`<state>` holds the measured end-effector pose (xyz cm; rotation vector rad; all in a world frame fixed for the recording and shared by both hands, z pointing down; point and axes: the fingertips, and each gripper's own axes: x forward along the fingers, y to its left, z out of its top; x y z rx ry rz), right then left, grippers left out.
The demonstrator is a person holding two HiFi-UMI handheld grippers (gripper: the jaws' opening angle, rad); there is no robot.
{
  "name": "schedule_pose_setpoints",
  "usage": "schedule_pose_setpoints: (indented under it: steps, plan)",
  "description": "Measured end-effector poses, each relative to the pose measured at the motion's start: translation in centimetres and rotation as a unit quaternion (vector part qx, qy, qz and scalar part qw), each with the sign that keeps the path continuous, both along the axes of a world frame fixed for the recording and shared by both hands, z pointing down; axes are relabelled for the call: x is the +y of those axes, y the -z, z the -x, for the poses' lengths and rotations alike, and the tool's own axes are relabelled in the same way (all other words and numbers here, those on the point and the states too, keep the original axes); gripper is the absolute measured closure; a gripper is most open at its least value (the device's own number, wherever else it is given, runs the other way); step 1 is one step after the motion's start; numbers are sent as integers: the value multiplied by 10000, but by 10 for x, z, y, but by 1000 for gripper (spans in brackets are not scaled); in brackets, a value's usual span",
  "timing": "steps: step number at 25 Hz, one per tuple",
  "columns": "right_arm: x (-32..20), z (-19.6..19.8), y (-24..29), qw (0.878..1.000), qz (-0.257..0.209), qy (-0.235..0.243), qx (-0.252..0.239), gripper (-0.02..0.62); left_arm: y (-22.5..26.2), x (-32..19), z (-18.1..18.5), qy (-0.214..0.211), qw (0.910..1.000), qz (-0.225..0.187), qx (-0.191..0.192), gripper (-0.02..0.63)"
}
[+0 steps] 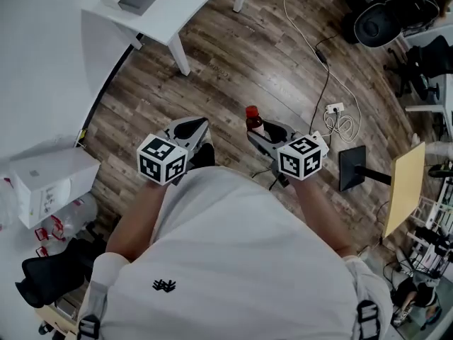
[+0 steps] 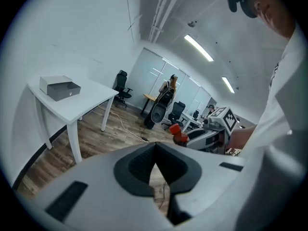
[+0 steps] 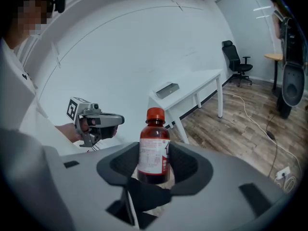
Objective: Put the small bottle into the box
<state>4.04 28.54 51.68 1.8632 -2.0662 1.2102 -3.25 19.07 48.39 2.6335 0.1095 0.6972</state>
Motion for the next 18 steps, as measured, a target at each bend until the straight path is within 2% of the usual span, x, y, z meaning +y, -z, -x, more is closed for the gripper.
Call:
schedule_pose_setpoints:
  steps: [5, 10, 13, 18]
  plan:
    - [-53, -35, 9, 9999, 77, 48, 83, 395, 11, -43, -33, -87, 9998, -12, 169, 600]
    - [-124, -61, 15, 9994, 37, 242, 225, 395, 10, -109, -46, 97, 9998, -5, 166, 600]
    - [-159, -67, 20, 9985, 44, 464, 280, 396, 17, -136, -43, 331, 9992, 10, 234, 600]
    - [-227, -83, 24, 9955, 17, 899, 297, 396, 18, -179, -29, 1014, 9945, 35, 257, 600]
